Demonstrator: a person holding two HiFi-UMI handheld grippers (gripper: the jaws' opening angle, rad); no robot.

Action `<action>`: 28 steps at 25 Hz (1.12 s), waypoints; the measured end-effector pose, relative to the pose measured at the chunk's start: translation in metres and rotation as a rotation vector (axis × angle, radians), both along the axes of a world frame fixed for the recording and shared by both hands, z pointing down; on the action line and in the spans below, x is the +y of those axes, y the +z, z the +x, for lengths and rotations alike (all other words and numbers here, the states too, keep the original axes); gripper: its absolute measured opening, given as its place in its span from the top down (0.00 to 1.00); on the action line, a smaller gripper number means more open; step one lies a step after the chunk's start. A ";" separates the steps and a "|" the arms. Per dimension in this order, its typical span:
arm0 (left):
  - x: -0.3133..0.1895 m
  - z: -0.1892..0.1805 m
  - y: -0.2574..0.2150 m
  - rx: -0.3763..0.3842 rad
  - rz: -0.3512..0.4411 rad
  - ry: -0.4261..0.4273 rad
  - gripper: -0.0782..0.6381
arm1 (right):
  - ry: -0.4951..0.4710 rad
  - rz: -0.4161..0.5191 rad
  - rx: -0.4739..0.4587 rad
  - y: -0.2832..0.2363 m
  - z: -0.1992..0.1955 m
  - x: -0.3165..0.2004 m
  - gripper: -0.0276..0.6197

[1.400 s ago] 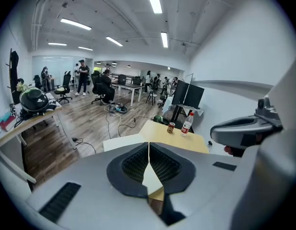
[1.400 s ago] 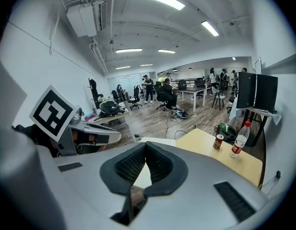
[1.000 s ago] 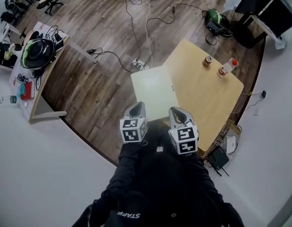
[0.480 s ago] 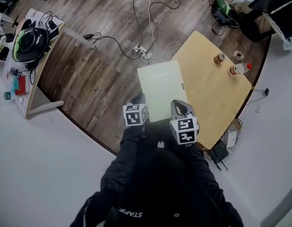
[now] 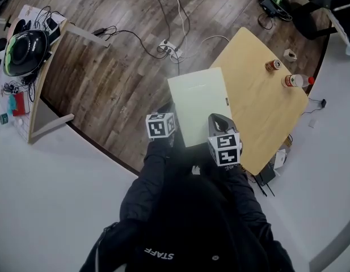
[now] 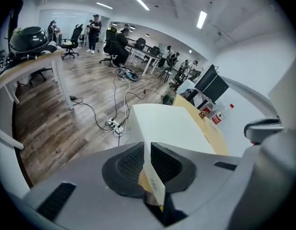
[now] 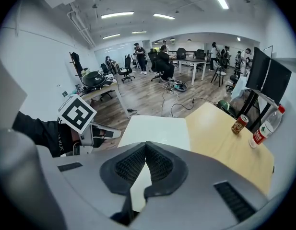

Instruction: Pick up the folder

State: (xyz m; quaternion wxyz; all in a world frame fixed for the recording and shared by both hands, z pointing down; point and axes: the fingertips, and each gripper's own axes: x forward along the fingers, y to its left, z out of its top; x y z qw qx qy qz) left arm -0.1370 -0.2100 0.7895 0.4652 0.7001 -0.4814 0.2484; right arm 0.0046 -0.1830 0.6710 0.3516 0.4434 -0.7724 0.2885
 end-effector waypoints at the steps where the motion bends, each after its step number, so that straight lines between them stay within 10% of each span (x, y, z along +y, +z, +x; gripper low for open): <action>1: -0.004 -0.002 0.005 0.005 -0.008 -0.004 0.84 | -0.001 -0.012 0.001 0.003 0.000 -0.001 0.92; 13: -0.057 -0.006 0.013 0.200 0.043 0.004 0.58 | 0.010 -0.069 -0.017 0.024 -0.007 -0.024 0.92; 28: -0.069 0.023 0.057 0.585 -0.133 -0.013 0.33 | 0.047 -0.129 -0.045 0.052 0.005 -0.036 0.92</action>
